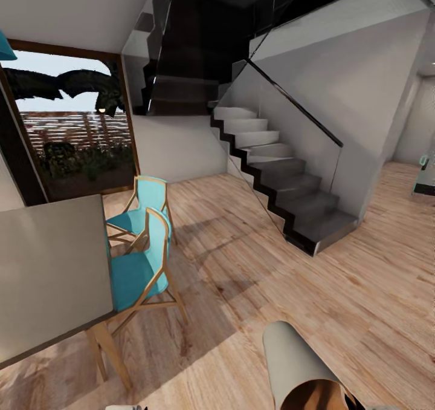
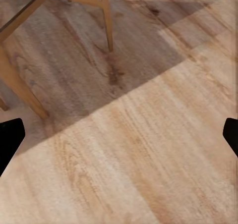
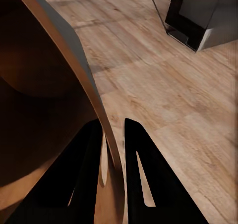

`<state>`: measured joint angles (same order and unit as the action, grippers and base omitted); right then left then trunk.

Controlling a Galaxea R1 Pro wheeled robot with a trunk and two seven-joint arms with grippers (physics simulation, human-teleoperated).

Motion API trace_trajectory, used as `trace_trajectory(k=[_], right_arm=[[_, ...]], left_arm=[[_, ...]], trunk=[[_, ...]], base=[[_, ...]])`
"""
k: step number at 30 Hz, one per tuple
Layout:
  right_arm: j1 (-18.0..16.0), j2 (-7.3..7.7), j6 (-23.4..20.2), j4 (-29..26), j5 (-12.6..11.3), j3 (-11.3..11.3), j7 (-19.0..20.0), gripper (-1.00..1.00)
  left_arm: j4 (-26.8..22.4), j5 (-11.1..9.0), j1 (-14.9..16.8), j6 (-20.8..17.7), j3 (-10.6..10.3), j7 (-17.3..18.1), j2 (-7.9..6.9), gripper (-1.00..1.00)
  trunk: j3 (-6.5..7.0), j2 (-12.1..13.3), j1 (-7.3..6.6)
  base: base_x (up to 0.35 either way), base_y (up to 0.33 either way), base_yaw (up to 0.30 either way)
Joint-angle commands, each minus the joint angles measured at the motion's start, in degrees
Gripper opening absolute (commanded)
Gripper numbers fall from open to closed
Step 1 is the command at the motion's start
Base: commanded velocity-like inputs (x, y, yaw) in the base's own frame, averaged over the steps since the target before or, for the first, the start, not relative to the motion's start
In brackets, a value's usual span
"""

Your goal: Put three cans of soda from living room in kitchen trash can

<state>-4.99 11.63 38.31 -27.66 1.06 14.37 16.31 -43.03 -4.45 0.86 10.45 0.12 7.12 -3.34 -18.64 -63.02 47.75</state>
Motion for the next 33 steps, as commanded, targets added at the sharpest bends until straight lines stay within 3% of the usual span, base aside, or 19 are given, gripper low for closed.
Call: trace_trajectory(k=[1, 9, 11, 12, 19, 33], right_arm=[[-0.02, -0.01, 0.01, -0.13, -0.27, 0.13, 0.30, -1.00], [-0.06, -0.03, -0.36, -0.11, -0.32, 0.18, 0.23, -1.00], [-0.09, -0.01, -0.52, -0.11, -1.05, 0.17, 0.33, -1.00], [-0.10, 0.08, -0.70, -0.06, -3.46, 0.14, 0.71, -1.00], [-0.11, 0.21, -0.78, -0.03, -5.39, 0.08, 0.90, -1.00], [-0.11, 0.23, -0.78, -0.03, -5.59, 0.12, 0.92, -1.00]], left_arm=[[0.00, 0.01, 0.00, 0.00, 0.01, 0.00, 0.00, 1.00], [-0.07, 0.01, -0.01, 0.01, -0.03, 0.00, 0.00, 1.00], [-0.01, 0.04, 0.00, -0.01, -0.01, 0.00, 0.00, 1.00], [0.03, 0.05, 0.00, 0.00, 0.01, 0.00, 0.00, 1.00], [0.05, 0.06, -0.02, 0.00, -0.01, 0.00, 0.00, 1.00], [0.05, 0.06, 0.00, 0.01, 0.00, 0.00, 0.00, 1.00]], trunk=[[0.03, 0.00, 0.00], [0.07, 0.00, 0.00], [0.07, 0.00, 0.00], [0.07, 0.00, 0.00], [0.12, 0.00, 0.00], [0.65, 0.00, 0.00]], base=[[0.000, 0.000, -0.067], [0.000, 0.000, -0.048], [0.000, 0.000, -0.187], [0.000, 0.000, -0.231], [0.000, 0.000, -0.241], [0.000, 0.000, -0.247]])
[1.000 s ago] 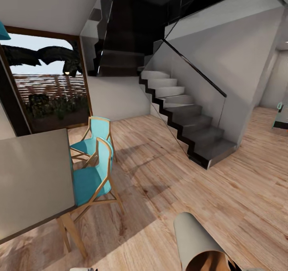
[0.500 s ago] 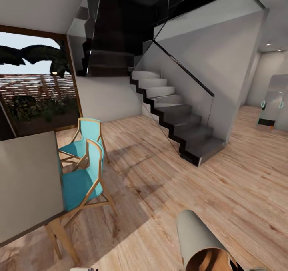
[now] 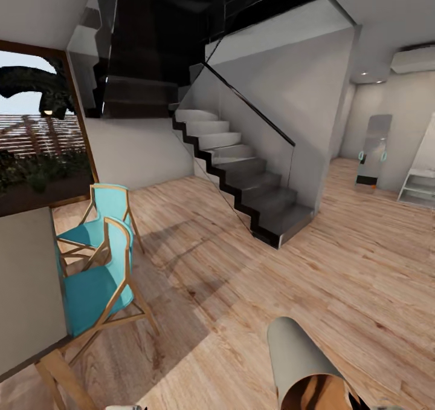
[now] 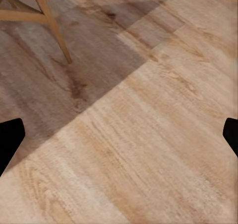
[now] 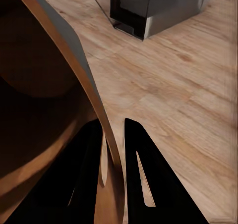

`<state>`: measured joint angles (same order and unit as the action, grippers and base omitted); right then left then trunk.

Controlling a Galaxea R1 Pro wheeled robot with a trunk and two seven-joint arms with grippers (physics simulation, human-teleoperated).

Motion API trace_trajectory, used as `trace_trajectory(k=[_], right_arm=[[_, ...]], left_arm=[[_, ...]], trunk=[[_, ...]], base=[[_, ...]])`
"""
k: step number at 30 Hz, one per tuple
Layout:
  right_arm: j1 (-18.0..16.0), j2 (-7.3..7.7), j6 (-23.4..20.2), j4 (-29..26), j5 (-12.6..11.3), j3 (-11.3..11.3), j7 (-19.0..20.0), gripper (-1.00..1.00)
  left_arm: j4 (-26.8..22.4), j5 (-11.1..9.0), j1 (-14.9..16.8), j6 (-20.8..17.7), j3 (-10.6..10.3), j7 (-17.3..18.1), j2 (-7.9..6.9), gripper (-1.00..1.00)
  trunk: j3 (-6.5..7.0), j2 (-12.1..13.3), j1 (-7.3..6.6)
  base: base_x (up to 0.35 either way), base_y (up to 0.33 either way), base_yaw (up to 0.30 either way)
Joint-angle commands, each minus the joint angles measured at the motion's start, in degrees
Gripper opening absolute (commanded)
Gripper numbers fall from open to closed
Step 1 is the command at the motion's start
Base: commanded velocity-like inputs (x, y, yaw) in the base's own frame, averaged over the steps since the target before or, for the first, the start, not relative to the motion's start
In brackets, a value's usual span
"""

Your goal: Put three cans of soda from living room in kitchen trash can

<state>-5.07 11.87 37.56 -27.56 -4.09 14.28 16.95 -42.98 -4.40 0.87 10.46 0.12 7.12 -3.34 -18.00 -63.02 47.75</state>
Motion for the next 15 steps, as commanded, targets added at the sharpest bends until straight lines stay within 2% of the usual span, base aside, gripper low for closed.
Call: trace_trajectory(k=[1, 15], right_arm=[[-0.03, 0.00, -0.03, -0.13, -0.47, 0.22, 0.30, -1.00], [-0.03, 0.00, -0.08, -0.13, -1.70, 0.20, 0.27, -1.00]], left_arm=[[0.00, 0.00, 0.00, 0.00, -0.01, 0.00, 0.00, 1.00], [0.00, 0.00, 0.00, 0.00, -0.02, 0.00, 0.00, 1.00]], trunk=[[0.06, 0.00, 0.00], [0.77, 0.00, 0.00]], base=[[0.000, 0.000, -0.240], [0.000, 0.000, -0.236]])
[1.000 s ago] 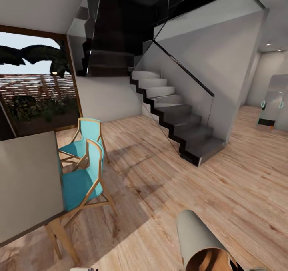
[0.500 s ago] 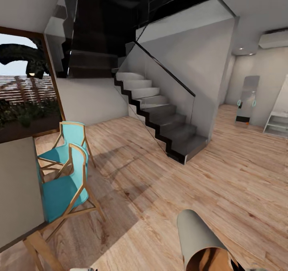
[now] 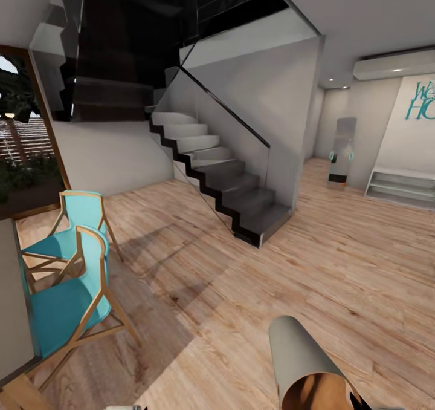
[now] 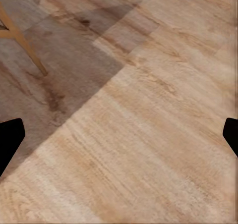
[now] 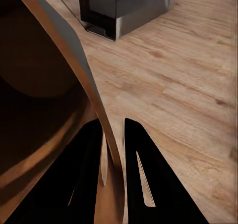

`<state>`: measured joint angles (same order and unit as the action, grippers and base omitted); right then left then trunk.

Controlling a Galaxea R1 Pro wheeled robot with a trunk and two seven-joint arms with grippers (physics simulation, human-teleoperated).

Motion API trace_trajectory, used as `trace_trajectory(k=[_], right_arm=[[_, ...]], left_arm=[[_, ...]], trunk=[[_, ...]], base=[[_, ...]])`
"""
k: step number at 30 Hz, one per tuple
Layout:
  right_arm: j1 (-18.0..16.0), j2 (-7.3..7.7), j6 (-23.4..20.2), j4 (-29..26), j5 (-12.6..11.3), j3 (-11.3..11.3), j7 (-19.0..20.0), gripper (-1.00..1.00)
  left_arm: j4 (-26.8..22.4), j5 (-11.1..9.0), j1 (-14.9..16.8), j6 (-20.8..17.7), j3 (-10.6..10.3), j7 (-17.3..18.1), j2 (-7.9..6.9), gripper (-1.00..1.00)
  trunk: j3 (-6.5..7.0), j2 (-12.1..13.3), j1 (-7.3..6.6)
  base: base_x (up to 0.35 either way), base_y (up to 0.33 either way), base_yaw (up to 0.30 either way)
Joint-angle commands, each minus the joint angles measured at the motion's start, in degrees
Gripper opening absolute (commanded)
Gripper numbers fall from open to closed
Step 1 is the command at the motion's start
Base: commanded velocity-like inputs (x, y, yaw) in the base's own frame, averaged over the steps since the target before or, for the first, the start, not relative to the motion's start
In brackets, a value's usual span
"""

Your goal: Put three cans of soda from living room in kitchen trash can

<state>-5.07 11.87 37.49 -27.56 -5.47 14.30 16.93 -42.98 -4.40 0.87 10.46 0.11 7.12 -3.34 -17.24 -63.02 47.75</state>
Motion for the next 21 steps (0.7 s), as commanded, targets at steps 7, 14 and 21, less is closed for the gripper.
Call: trace_trajectory(k=[7, 14, 21], right_arm=[[-0.02, -0.07, -0.13, -0.12, -0.45, 0.19, 0.28, -1.00], [-0.08, -0.20, -7.40, -0.26, -1.48, 0.13, 0.25, -1.00], [-0.11, 0.05, -13.69, -0.30, -5.91, 0.12, 0.29, -1.00]], left_arm=[[0.00, 0.00, -0.02, 0.00, -0.02, 0.00, 0.00, 1.00], [0.00, 0.00, -0.01, 0.00, 0.01, 0.00, 0.00, 1.00], [0.00, -0.01, 0.01, 0.00, 0.00, 0.00, 0.00, 1.00]], trunk=[[0.38, 0.00, 0.00], [0.70, 0.00, 0.00], [0.77, 0.00, 0.00]], base=[[0.000, 0.000, -0.232], [0.000, 0.000, -0.234], [0.000, 0.000, -0.247]])
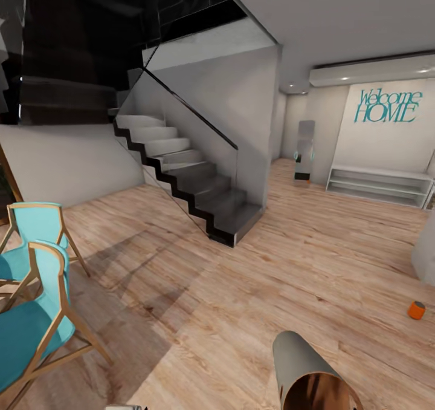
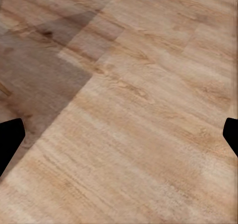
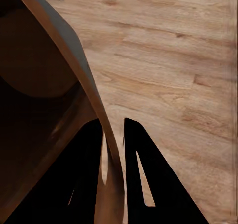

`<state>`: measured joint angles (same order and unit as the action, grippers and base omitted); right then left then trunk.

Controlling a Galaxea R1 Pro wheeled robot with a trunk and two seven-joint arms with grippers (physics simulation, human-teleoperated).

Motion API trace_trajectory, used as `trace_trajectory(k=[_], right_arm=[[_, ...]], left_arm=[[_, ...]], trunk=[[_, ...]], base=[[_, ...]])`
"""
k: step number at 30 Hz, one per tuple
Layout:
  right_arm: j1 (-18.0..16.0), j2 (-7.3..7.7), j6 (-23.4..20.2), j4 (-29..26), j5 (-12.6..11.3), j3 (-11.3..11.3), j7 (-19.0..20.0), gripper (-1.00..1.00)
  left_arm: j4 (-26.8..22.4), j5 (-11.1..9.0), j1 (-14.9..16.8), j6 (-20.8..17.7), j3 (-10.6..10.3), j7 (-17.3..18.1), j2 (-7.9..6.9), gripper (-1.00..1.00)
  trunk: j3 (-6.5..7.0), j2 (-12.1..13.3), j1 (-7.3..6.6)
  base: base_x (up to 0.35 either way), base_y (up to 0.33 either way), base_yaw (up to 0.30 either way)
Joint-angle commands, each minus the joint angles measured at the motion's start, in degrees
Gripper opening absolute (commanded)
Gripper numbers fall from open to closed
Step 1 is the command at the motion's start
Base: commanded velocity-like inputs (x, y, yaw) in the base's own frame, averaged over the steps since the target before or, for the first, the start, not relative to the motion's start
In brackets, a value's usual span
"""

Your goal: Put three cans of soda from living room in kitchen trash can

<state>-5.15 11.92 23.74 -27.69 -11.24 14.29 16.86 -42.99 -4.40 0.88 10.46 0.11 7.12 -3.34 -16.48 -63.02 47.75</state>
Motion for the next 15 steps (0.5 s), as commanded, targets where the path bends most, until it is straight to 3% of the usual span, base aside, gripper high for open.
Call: trace_trajectory(k=[1, 15], right_arm=[[-0.04, 0.01, -0.35, -0.17, -0.57, 0.13, 0.37, -1.00], [-0.11, 0.03, -1.21, -0.17, -1.35, 0.15, 0.34, -1.00]], left_arm=[[0.01, 0.00, -0.01, 0.00, -0.01, 0.00, 0.00, 1.00], [0.01, 0.01, -0.02, 0.00, -0.02, 0.00, 0.00, 1.00]], trunk=[[0.01, 0.00, 0.00], [0.02, 0.00, 0.00]], base=[[0.000, 0.000, -0.250], [0.000, 0.000, -0.251]])
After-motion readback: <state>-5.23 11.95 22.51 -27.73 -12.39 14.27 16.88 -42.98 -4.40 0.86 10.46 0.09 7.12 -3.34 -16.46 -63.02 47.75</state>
